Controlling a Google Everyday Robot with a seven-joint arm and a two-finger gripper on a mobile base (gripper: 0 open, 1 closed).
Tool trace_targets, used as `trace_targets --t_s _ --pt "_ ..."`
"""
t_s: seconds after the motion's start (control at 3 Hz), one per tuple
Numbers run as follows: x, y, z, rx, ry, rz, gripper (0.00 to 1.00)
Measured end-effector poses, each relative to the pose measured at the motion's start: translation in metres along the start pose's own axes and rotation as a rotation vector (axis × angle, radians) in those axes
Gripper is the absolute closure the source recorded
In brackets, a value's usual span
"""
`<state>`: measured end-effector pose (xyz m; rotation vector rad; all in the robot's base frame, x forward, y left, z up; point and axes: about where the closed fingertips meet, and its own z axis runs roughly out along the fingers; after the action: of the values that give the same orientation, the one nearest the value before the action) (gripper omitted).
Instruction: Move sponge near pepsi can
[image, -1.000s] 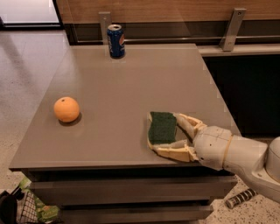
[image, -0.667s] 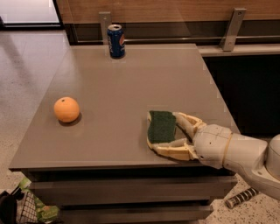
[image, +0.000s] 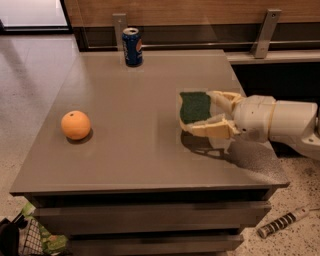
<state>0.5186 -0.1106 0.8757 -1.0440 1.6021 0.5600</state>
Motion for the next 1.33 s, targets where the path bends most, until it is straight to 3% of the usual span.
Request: trace_targets --t_s 0.33,0.67,1.0,1.33 --pt "-0.013 -0.061 0.01 -0.009 0.075 -0.014 1.0" --pt "-0.032 -0.117 0.039 0.009 0.131 -0.008 1.0" --pt "-0.049 -0.161 0.098 0.028 0.122 0.047 1.0" --pt "-0.052 -0.176 0.135 0.069 0.091 0.089 1.0"
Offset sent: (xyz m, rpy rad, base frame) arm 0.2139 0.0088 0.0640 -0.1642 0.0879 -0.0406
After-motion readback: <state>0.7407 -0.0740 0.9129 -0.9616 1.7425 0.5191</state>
